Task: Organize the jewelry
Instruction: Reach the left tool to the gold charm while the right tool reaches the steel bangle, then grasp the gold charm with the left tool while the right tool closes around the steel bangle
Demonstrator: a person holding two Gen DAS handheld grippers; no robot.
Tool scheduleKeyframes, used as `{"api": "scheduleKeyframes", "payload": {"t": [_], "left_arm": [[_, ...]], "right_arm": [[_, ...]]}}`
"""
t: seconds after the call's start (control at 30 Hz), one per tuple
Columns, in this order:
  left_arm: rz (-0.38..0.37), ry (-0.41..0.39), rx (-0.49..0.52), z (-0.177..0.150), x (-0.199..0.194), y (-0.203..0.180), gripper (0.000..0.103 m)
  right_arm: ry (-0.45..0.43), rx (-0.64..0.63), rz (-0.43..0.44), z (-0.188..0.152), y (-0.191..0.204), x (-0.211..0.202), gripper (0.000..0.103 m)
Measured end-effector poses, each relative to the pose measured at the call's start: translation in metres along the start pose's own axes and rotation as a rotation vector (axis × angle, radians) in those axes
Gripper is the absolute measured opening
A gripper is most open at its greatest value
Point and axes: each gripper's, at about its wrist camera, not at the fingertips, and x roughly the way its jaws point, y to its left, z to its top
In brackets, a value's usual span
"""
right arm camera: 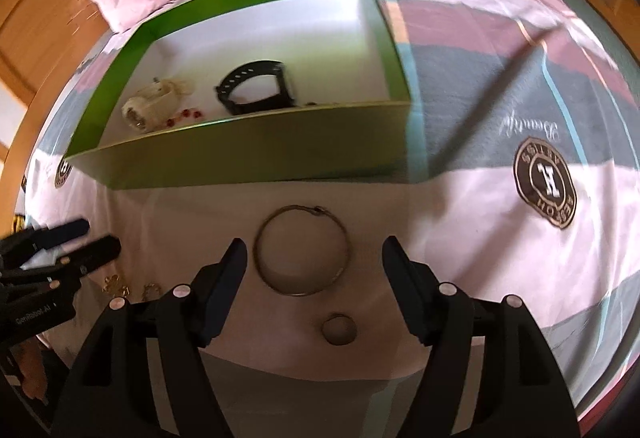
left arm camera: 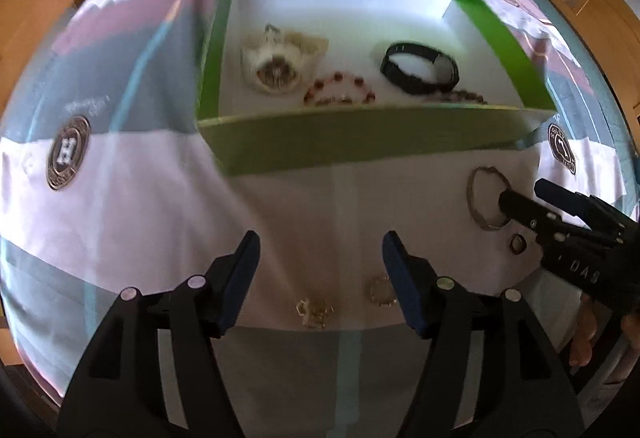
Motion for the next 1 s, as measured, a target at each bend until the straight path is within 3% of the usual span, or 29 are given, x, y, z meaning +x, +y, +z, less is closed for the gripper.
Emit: {"api": "scheduleKeyframes", "payload": {"t": [0.27, 0.5, 0.83, 1.0], "left_arm": [[-0.035, 0.034, 0.151, -0.015, 0.005, -0.034, 0.065], [-0.086, 0.087, -0.031, -0.001, 0.008, 0.017, 0.063], [-0.021, 0.167, 0.024, -0.017, 0.025, 0.015, 0.058], [0.02, 0.141, 0.02, -0.018, 0.025, 0.012, 0.019]], "right_arm": [[0.011, 0.01, -0.016, -0.001, -0.003, 0.002, 0.07], [0.017, 0.019, -0.025, -0.001, -0.006, 0.003, 0.07], [0.03, 0.002, -0.04, -0.003, -0.001, 0.007, 0.07], [0.018, -0.051, -0.074, -0.004, 0.01, 0.012, 0.07]]}}
